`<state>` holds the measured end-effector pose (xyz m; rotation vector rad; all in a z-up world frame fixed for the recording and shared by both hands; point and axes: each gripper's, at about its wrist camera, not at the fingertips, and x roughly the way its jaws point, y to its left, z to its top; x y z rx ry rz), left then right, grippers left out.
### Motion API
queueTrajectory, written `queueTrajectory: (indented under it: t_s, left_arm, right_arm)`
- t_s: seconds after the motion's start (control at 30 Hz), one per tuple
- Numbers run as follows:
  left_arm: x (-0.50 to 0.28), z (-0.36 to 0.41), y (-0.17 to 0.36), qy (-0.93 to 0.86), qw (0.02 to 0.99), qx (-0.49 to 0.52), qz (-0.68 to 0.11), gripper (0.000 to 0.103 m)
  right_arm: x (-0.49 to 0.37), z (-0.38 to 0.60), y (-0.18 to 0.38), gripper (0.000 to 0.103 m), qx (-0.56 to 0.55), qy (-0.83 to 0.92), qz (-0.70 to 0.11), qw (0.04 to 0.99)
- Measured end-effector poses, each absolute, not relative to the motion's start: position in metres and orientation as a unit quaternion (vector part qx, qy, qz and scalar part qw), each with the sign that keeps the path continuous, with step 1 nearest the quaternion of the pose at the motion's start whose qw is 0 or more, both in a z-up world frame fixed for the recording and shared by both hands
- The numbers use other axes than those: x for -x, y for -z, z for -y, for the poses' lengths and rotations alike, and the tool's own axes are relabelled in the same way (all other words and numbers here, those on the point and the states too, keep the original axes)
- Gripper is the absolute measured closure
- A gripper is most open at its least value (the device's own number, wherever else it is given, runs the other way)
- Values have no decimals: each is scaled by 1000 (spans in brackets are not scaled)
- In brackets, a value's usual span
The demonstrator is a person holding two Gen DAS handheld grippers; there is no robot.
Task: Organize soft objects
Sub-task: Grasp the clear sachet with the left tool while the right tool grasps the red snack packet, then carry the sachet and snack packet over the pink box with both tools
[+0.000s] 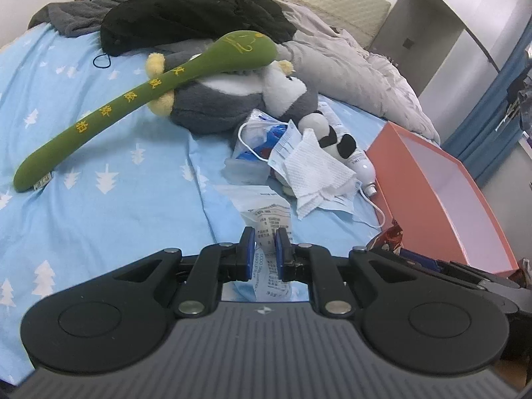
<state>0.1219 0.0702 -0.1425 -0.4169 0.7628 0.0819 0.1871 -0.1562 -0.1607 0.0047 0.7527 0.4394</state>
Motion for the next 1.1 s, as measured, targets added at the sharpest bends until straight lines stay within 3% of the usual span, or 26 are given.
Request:
queueTrajectory:
  t_s: [0.43, 1.1]
  left_arm:
    - [-132, -40, 100, -8, 923, 166, -348, 87]
    - [-212, 81, -15, 131, 946, 126, -267, 87]
  right_arm:
    - [-182, 182, 121, 68, -15, -212, -329, 920]
    - [-221, 271, 17, 68, -25, -127, -219, 967]
